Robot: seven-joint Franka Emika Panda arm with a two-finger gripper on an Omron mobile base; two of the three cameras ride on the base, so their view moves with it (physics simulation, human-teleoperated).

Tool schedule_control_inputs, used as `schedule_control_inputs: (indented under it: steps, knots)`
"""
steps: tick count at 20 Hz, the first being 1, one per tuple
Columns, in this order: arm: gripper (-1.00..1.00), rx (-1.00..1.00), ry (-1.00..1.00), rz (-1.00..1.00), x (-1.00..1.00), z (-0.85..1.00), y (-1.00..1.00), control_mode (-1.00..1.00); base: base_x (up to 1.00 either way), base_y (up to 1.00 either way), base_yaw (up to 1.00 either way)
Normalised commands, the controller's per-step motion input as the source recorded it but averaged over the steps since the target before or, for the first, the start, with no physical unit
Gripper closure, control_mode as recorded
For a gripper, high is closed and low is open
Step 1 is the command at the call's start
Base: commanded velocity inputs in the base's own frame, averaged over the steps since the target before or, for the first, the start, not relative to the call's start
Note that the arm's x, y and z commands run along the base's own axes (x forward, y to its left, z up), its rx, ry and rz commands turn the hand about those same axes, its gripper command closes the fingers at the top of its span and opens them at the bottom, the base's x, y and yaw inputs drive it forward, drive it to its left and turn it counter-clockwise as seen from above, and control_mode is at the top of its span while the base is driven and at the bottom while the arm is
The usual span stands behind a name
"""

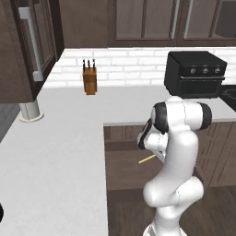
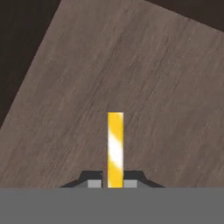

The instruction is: Take a straw from the drawer in front and place it inside the glass cup on the dining counter.

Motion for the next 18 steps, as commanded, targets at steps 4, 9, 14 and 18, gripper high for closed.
schedule_control_inputs:
  steps: [4, 9, 14, 18]
  knots:
    - [1.00, 0.00, -0.15, 0.00, -0.41, 1.00, -0.02, -1.00, 0.00, 0.00, 0.00]
    - [1.00, 0.00, -0.03, 0.00, -0.16, 1.00, -0.01, -1.00, 0.00, 0.00, 0.00]
    - [1.00, 0.00, 0.01, 0.00, 0.00, 1.00, 0.00, -1.00, 0.00, 0.00, 0.00]
    - [1.00, 0.00, 0.07, 0.00, 0.00, 1.00, 0.00, -1.00, 0.00, 0.00, 0.00]
